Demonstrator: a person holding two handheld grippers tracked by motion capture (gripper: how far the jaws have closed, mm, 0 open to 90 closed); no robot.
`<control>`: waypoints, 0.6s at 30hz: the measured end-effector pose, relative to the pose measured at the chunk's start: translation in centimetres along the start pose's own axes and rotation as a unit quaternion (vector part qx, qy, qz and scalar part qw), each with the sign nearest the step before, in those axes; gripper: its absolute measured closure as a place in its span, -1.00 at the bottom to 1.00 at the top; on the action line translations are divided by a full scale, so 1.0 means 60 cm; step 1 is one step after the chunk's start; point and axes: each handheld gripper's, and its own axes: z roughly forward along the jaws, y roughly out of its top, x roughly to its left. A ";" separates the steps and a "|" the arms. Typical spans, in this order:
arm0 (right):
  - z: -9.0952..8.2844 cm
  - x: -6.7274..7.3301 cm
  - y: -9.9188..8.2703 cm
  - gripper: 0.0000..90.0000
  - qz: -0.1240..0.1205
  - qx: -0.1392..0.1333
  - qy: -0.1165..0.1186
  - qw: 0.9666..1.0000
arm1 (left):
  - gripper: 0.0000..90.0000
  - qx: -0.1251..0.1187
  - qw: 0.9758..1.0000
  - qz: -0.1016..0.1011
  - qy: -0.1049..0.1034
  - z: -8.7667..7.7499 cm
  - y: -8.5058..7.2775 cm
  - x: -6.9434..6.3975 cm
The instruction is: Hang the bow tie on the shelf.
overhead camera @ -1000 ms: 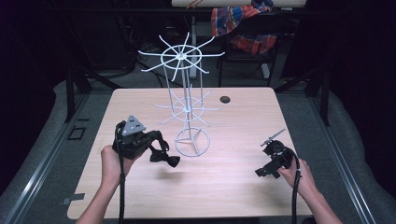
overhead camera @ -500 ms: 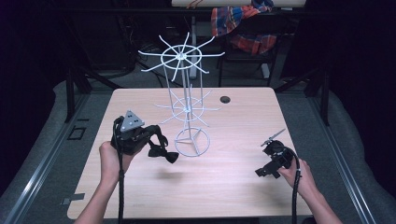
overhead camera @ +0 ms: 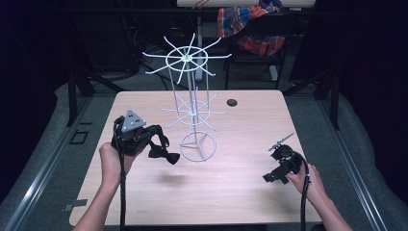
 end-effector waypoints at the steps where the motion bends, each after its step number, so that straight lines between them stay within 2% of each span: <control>1: 0.000 0.000 0.000 -0.88 0.000 0.000 0.000 1.000 | 0.99 0.001 1.000 0.001 0.000 0.000 0.001 0.001; 9: 0.001 -0.001 0.000 -0.88 -0.001 0.002 -0.002 1.000 | 0.99 -0.008 1.000 -0.001 -0.003 0.002 0.010 0.007; 15: 0.001 0.001 0.000 -0.88 0.002 -0.003 0.002 1.000 | 0.99 -0.008 1.000 0.005 -0.007 0.006 0.016 0.007; 18: -0.002 0.000 0.000 -0.88 -0.003 0.004 -0.003 1.000 | 0.99 -0.007 1.000 0.009 -0.009 0.008 0.018 0.008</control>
